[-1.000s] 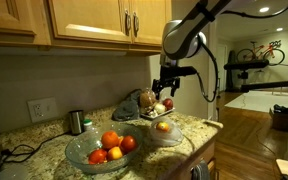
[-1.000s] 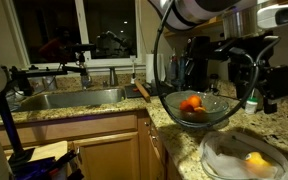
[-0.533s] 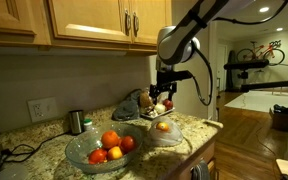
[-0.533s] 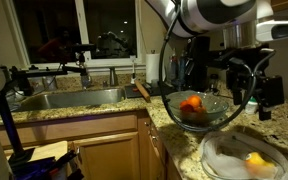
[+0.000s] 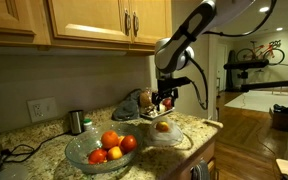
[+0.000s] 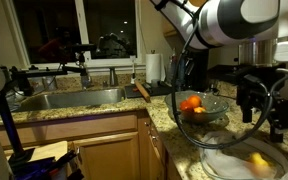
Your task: Take the apple and place it in the bowl
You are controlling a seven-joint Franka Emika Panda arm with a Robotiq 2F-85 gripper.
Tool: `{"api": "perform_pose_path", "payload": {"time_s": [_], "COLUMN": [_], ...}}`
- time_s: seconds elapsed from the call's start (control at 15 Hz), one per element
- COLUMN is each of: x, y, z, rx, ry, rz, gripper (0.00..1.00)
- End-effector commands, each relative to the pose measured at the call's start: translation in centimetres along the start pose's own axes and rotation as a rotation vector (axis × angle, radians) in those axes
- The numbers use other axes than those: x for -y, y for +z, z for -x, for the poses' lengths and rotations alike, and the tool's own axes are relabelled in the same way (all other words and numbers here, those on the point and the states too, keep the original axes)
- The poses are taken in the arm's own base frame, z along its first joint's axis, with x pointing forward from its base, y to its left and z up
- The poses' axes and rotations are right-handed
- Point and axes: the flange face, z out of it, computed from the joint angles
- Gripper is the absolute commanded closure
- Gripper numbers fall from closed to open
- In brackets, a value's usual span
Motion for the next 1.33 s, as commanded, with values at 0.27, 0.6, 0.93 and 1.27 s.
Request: {"api": "perform_pose_path", "payload": {"time_s": [0.27,0.6,0.93,1.27], "x": [0.5,0.8,1.0,1.3], "y": [3.1,4.7,5.5,6.2], "z": [-1.9,-2.3,-2.6,-2.9], "rx": [0.082,0.129,0.151,0.147], "ry": [0.027,0.034,0.030,0.011], "rz": [0.010,0.023,0.035,0.049], "gripper": [0.00,0.00,0.00,0.00]}}
